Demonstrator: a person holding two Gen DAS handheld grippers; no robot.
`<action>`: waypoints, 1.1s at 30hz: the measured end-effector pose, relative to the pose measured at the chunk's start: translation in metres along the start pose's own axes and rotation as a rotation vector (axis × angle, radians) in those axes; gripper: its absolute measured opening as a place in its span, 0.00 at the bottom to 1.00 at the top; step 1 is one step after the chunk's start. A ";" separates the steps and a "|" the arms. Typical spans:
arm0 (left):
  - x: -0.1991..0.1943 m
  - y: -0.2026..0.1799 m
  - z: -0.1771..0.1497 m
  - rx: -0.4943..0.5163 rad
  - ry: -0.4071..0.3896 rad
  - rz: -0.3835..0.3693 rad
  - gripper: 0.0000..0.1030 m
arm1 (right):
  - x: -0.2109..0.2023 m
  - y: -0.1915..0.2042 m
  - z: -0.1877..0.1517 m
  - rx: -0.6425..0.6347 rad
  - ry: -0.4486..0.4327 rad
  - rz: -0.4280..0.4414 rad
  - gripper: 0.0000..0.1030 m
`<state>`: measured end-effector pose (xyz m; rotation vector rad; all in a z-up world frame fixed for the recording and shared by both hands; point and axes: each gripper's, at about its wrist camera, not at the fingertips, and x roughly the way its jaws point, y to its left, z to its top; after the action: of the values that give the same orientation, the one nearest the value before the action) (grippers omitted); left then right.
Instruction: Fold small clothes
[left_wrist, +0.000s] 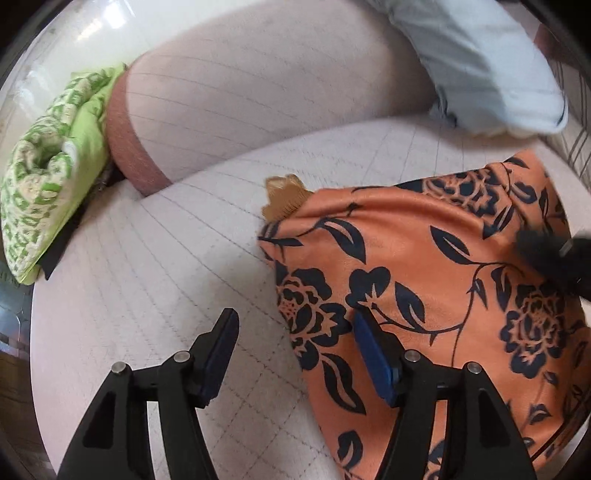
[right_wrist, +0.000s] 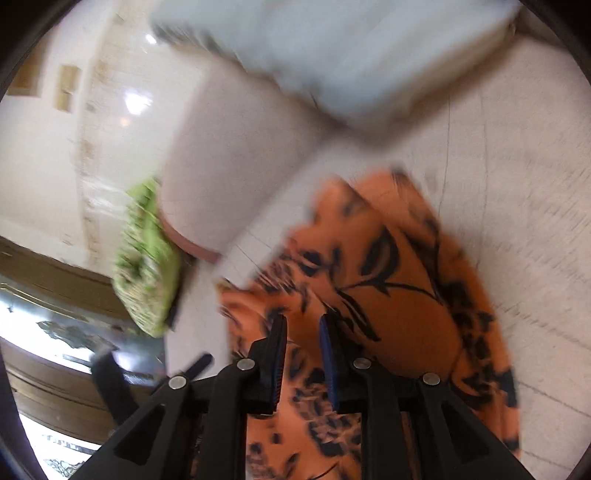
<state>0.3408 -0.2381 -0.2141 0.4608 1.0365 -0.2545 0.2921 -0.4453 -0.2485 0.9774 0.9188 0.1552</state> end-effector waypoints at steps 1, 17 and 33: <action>0.001 -0.002 0.000 0.013 -0.002 0.005 0.65 | 0.009 -0.003 -0.003 0.000 0.023 -0.011 0.21; -0.139 0.039 -0.094 -0.137 -0.237 -0.145 0.91 | -0.116 -0.005 -0.043 -0.034 -0.164 -0.006 0.76; -0.076 0.028 -0.125 -0.266 -0.151 -0.251 0.94 | -0.125 -0.055 -0.065 -0.055 -0.134 -0.125 0.76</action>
<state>0.2190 -0.1548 -0.1940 0.0692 0.9627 -0.3632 0.1518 -0.4973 -0.2305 0.8667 0.8450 0.0089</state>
